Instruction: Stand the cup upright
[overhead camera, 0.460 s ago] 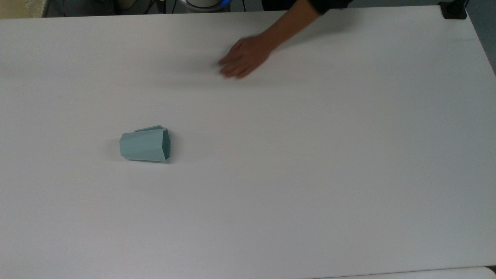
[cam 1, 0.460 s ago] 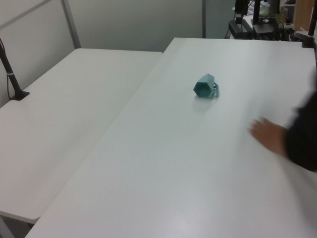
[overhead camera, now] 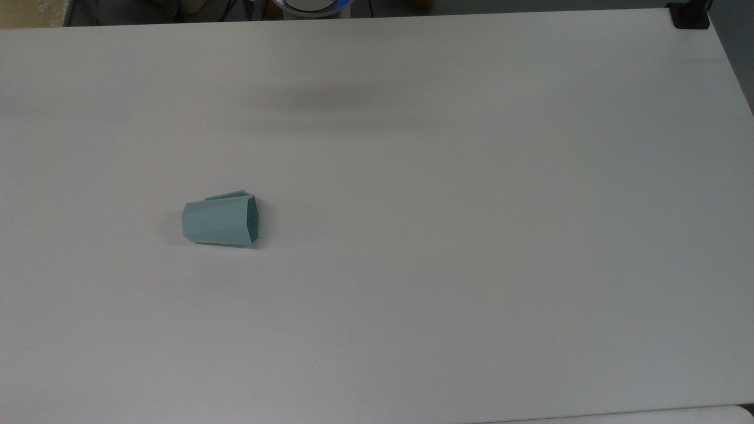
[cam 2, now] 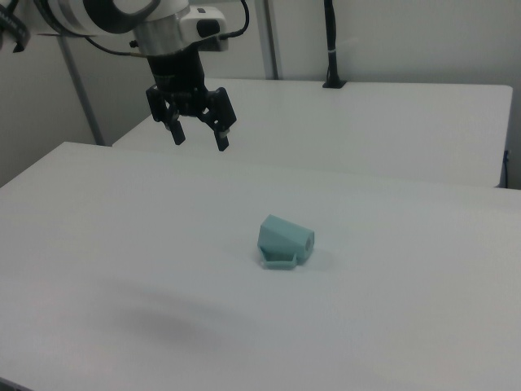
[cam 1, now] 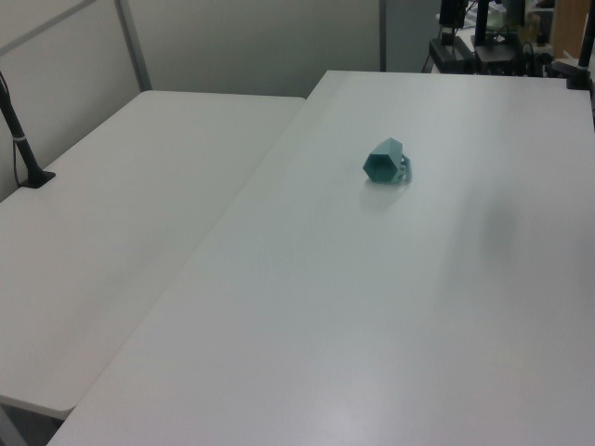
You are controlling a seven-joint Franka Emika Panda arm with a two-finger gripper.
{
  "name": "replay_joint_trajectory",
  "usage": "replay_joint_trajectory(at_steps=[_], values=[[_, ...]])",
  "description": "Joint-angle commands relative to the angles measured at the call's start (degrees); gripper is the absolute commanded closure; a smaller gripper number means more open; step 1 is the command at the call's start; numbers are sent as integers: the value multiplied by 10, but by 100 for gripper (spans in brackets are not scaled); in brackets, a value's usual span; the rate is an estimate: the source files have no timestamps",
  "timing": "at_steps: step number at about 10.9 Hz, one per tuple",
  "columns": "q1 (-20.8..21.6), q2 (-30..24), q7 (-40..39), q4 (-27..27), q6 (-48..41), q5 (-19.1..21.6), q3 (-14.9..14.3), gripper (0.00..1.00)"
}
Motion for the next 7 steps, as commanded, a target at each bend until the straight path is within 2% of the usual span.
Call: replay_joint_trajectory(at_steps=[1,5,7], values=[[9,-12,8,-6,-18,-10,-5,0],[16,5,25,-6,-7,-8,-1,0],[43,25,65,-5,17,-12,1,0]])
